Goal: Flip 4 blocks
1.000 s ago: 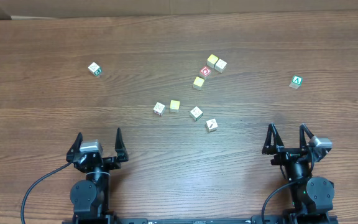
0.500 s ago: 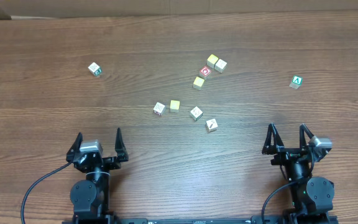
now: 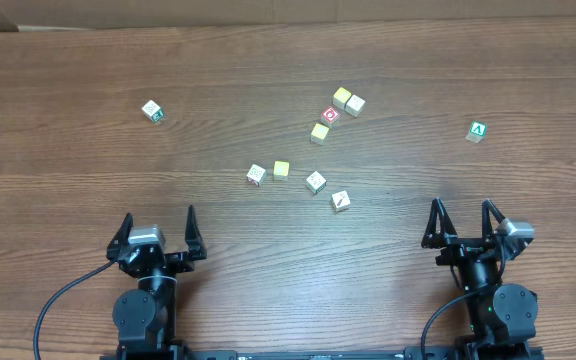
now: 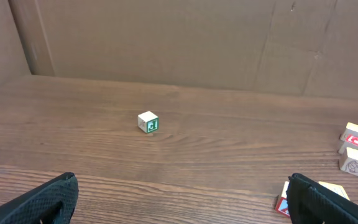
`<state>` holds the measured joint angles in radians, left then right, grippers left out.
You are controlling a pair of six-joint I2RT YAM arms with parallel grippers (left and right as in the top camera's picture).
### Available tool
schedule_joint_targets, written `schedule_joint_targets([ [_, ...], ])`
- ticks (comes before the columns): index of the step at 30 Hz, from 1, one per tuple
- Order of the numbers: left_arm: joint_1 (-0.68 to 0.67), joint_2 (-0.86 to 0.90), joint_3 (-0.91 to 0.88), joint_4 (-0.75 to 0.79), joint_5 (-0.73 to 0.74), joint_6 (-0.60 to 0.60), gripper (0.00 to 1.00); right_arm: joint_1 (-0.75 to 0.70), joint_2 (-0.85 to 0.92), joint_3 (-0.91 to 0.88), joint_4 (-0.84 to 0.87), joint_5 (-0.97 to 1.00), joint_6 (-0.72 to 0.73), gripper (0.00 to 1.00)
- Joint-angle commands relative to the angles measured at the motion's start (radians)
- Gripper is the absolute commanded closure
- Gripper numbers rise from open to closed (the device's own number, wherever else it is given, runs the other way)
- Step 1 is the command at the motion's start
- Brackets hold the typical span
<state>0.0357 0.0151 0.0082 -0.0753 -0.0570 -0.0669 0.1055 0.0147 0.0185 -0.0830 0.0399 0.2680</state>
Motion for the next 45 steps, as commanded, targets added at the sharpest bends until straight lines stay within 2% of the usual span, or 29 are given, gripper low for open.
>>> schedule_joint_targets([
  [1,0.01,-0.01,-0.003,0.002,0.0,0.023,0.0,0.004,-0.012,-0.011,0.002,-0.008,-0.01,0.0],
  [31,0.01,-0.01,-0.003,0.003,0.01,-0.002,0.0,0.004,-0.012,-0.011,0.014,-0.007,-0.01,0.0],
  [37,0.01,-0.003,-0.003,0.005,0.147,-0.026,0.0,0.004,-0.012,-0.008,0.091,-0.011,-0.006,0.0],
  [45,0.008,0.14,0.076,-0.002,0.234,-0.026,0.0,0.004,0.04,0.067,0.043,-0.153,-0.006,0.0],
])
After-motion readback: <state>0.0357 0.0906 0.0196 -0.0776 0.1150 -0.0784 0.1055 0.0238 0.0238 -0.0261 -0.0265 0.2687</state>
